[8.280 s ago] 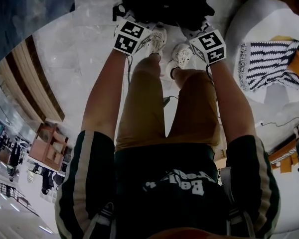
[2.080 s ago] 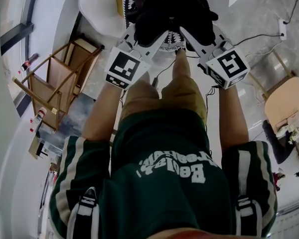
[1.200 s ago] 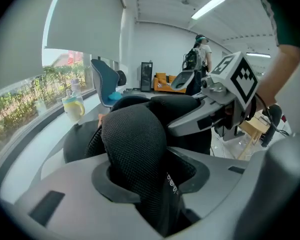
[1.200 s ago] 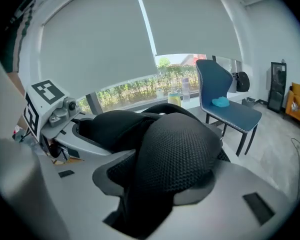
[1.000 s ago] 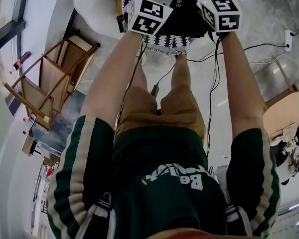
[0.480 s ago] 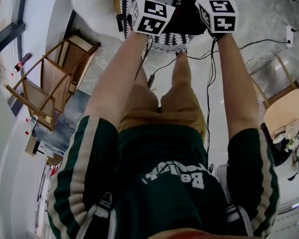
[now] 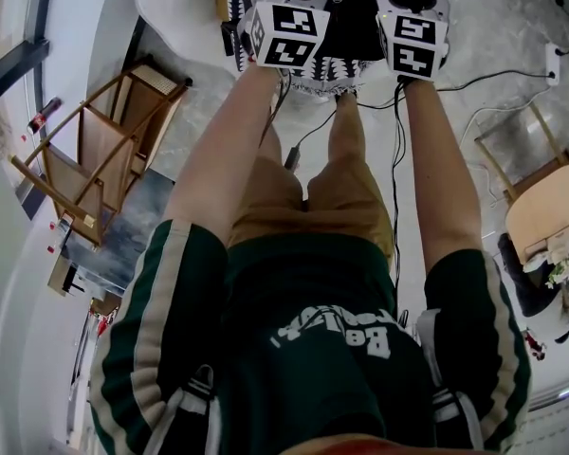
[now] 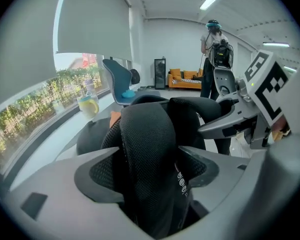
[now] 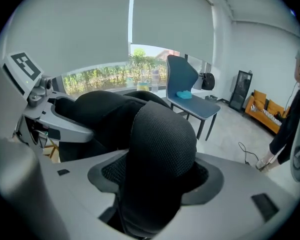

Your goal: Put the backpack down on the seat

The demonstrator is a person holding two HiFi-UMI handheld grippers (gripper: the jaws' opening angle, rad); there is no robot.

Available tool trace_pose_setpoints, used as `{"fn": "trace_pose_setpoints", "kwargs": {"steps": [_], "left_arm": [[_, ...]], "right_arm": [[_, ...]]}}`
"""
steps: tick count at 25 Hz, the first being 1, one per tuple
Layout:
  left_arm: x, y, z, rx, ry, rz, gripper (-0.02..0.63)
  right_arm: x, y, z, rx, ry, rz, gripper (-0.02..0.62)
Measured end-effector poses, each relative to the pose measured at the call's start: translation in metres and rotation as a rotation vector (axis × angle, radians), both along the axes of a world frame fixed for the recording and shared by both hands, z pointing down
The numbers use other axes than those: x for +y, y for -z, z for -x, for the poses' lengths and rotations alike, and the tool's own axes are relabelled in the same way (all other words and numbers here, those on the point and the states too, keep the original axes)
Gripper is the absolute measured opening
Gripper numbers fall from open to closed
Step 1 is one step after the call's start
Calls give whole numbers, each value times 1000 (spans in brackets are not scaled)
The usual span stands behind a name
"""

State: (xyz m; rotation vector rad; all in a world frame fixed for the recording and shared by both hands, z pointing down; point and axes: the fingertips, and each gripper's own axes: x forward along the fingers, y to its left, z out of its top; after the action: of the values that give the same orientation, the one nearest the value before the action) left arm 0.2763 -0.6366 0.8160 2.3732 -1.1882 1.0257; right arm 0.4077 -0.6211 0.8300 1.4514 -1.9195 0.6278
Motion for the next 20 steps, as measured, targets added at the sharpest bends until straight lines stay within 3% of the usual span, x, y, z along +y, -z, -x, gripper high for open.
{"fn": "trace_pose_setpoints", "kwargs": {"steps": [6, 20], "left_arm": [[13, 9, 8, 6, 52, -10, 374], [62, 54, -9, 49, 23, 8, 374]], "right_arm": [[17, 11, -11, -9, -17, -21, 273], [61, 66, -30, -7, -20, -42, 278]]}}
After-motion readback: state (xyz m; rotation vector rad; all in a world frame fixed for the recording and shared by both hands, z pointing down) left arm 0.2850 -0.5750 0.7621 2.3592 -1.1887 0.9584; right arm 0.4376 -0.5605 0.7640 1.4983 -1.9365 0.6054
